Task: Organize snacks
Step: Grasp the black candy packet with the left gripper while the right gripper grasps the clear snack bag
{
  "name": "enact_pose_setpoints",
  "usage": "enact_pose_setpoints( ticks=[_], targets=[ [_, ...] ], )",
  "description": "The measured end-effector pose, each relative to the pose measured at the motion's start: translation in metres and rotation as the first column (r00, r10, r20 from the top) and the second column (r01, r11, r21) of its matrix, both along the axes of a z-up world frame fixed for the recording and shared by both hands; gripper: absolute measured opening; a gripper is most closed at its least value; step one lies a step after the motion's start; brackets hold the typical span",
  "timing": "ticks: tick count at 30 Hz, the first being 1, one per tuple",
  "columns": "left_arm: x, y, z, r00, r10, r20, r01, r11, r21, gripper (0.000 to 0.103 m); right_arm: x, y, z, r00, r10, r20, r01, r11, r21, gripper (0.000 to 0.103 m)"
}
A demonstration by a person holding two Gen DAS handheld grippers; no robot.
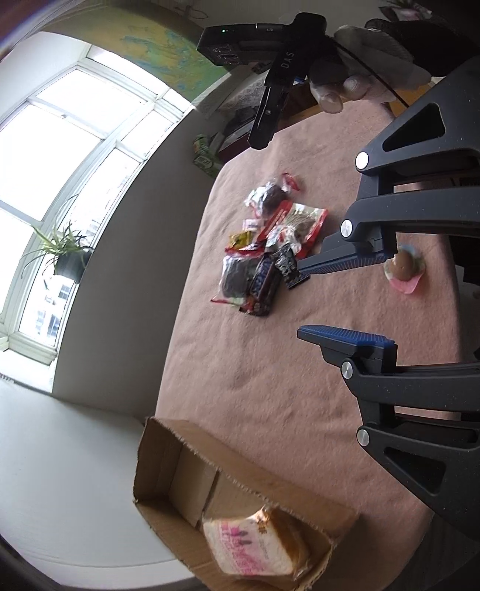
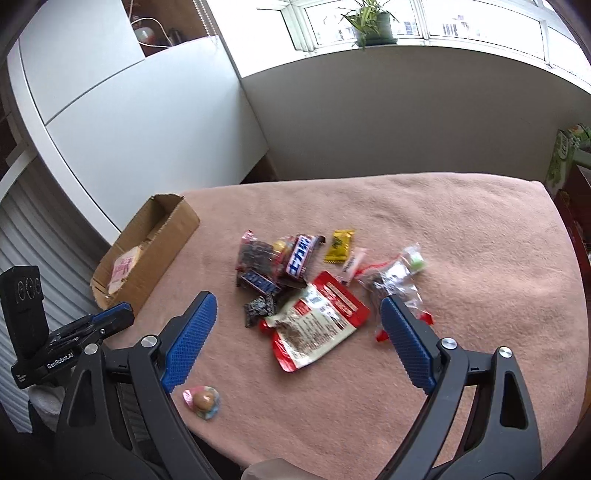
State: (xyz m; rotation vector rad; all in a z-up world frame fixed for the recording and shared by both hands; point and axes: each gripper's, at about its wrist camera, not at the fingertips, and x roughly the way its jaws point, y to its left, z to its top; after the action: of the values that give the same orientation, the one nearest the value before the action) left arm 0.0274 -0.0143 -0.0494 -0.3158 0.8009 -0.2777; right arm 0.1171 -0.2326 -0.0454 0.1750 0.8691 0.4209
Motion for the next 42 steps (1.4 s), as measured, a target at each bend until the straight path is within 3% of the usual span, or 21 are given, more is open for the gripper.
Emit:
enact_pose_setpoints(
  ticks=[3, 12, 18, 23, 33, 36, 42],
  targets=[
    [-0.003, -0.011, -0.009, 0.999, -0.039, -0.035, 0.039, 0.999, -0.006, 0.028, -0.001, -0.017, -0.012, 0.999, -0.045, -0.02, 0.044, 0.999, -0.027, 0.093],
    [0.003, -0.035, -0.024, 0.992, -0.108, -0.07, 0.11, 0.994, 0.025, 0.028, 0.012, -0.061, -0.042, 0.987, -0.135, -0.086, 0.138, 0.99, 0.026, 0.088],
    [0.038, -0.052, -0.029, 0.982, -0.17, -0.078, 0.176, 0.981, 0.077, 0.028, 0.024, -0.059, -0.049, 0.99, -0.105, -0.092, 0.105, 0.994, -0.008, 0.086],
    [0.065, -0.066, -0.041, 0.972, -0.211, -0.105, 0.224, 0.965, 0.136, 0.028, 0.035, -0.046, -0.055, 0.993, -0.066, -0.099, 0.061, 0.996, -0.059, 0.074],
    [0.082, -0.083, -0.05, 0.951, -0.287, -0.119, 0.306, 0.931, 0.199, 0.028, 0.055, -0.02, -0.068, 0.996, -0.024, -0.092, 0.007, 0.984, -0.18, 0.073],
    [0.088, -0.086, -0.051, 0.95, -0.284, -0.129, 0.306, 0.927, 0.215, 0.028, 0.061, -0.014, -0.072, 0.995, -0.012, -0.1, -0.01, 0.978, -0.21, 0.064],
    [0.097, -0.09, -0.054, 0.943, -0.292, -0.159, 0.323, 0.918, 0.229, 0.028, 0.068, -0.011, -0.082, 0.993, -0.013, -0.121, -0.014, 0.976, -0.219, 0.062]
  ],
)
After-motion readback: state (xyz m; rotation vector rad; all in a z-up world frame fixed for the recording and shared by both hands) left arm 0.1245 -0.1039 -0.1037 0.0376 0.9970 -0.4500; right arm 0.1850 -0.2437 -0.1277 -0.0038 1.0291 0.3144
